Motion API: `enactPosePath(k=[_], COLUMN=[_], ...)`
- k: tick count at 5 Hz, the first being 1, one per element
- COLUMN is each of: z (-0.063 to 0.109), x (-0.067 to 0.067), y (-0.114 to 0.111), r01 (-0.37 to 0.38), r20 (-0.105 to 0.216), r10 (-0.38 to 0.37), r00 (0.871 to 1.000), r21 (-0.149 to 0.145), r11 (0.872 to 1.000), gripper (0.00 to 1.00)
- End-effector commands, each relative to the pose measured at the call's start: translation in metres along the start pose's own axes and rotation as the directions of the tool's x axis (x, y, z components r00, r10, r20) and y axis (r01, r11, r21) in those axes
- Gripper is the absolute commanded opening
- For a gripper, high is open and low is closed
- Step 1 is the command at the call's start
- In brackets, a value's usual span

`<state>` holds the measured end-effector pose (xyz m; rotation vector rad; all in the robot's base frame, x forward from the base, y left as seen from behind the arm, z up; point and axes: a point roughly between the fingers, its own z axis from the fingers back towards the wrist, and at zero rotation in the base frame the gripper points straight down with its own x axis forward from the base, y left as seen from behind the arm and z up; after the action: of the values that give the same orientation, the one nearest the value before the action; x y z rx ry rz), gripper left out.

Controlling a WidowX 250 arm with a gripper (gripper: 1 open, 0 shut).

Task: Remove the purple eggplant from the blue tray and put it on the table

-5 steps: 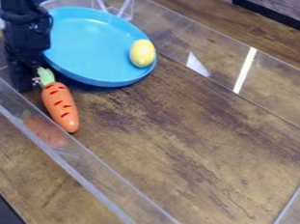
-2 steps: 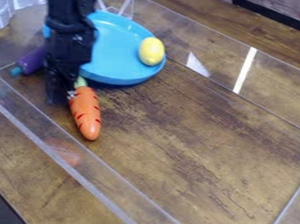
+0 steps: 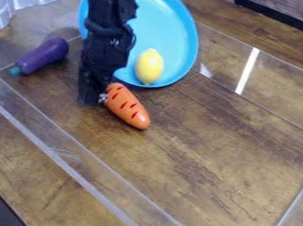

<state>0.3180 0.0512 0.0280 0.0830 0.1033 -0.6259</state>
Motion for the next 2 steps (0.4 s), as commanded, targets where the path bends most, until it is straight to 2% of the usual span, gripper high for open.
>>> enactPosePath(k=[1, 2], z=[0.009, 0.008], x=[0.019, 0.025], y=[-0.006, -0.017], r01=[0.035, 0.028], r20=[0.027, 0.017], r10=[-0.036, -0.030], r00=[0.999, 0.999], r21=[0.048, 0.061], r11=[0.998, 0.998], gripper=[0.00, 0.00])
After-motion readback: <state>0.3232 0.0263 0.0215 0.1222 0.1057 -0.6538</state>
